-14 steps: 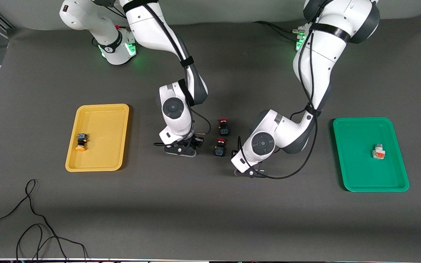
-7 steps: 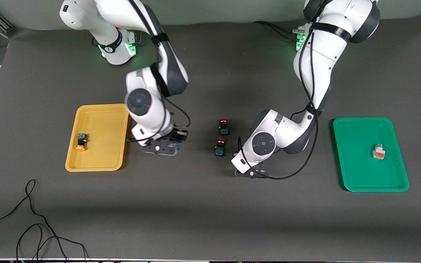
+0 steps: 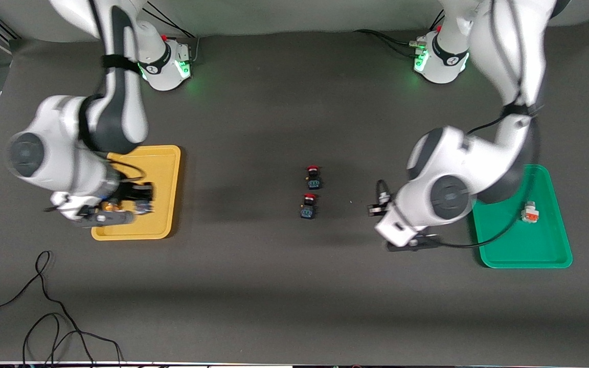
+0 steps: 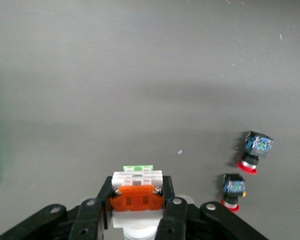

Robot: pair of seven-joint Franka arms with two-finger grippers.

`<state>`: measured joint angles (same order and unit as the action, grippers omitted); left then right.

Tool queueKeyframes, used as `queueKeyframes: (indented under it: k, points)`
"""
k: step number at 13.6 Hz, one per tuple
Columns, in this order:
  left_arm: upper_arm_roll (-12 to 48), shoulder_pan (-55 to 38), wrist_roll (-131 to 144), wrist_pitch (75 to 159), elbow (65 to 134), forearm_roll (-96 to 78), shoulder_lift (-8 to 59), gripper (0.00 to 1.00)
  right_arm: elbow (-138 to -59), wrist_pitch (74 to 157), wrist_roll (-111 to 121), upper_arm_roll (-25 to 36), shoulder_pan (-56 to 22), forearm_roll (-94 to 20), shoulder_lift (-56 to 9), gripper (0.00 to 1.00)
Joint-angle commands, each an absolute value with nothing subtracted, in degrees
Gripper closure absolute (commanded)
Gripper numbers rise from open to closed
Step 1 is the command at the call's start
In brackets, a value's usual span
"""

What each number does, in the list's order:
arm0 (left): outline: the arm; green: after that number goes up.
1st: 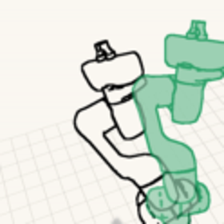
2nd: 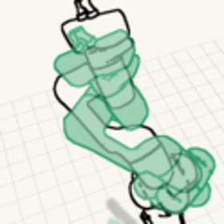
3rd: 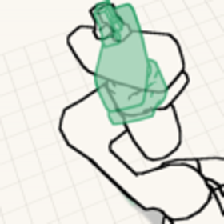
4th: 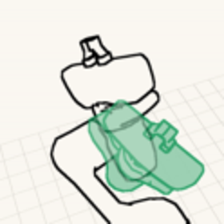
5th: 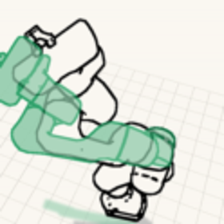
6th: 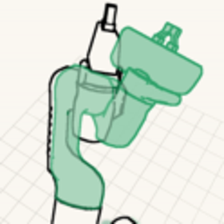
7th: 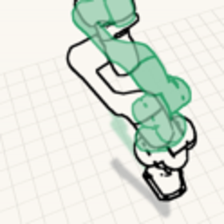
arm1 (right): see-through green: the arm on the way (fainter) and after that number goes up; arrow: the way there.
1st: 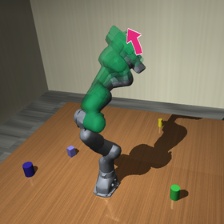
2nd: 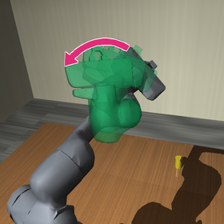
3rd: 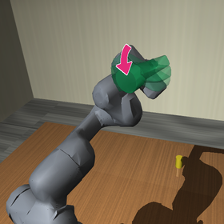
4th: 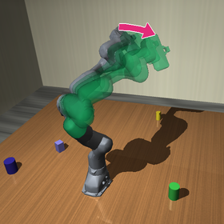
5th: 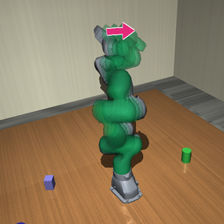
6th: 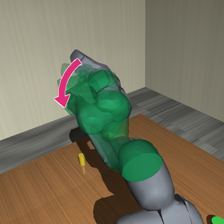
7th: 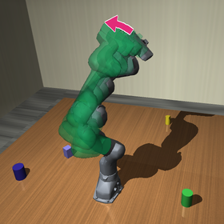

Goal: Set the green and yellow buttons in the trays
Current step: 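Lower the yellow button into the yellow tray while the left gripper lowers the switch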

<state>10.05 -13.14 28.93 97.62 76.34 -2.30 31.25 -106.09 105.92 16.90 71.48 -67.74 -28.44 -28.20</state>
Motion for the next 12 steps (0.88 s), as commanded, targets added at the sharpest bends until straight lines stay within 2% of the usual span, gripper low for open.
queueKeyframes:
  k: [1,3,5,8,10,11,12]
  points:
    - [10.5,-6.4,26.3,90.9,75.8,-3.7,27.2,1.0,-114.8,111.8,25.1,73.6,-67.4,-28.8,-26.5,0.8]
    - [9.8,-3.3,22.7,86.9,73.1,-3.0,26.5,1.0,-121.1,119.4,27.8,72.0,-66.8,-33.2,-27.6,0.8]
    - [9.8,1.6,16.7,84.7,73.4,-2.4,26.3,1.0,-123.4,124.1,30.4,67.0,-64.7,-39.4,-31.4,0.8]
    - [9.7,5.4,10.1,85.4,77.9,5.0,25.8,1.0,-123.0,125.4,34.7,60.5,-59.3,-45.7,-36.5,0.8]
    - [9.7,6.9,8.2,87.7,79.5,6.3,26.0,1.0,-122.9,125.5,34.9,59.6,-58.4,-45.9,-37.1,0.79]
    - [9.7,7.6,7.0,89.6,80.7,6.6,26.3,1.0,-122.7,125.4,34.5,59.6,-58.4,-45.9,-37.1,0.58]
    - [9.7,9.1,5.1,92.7,82.9,7.2,26.3,1.0,-122.3,125.2,33.9,59.6,-58.4,-45.9,-37.1,0.17]
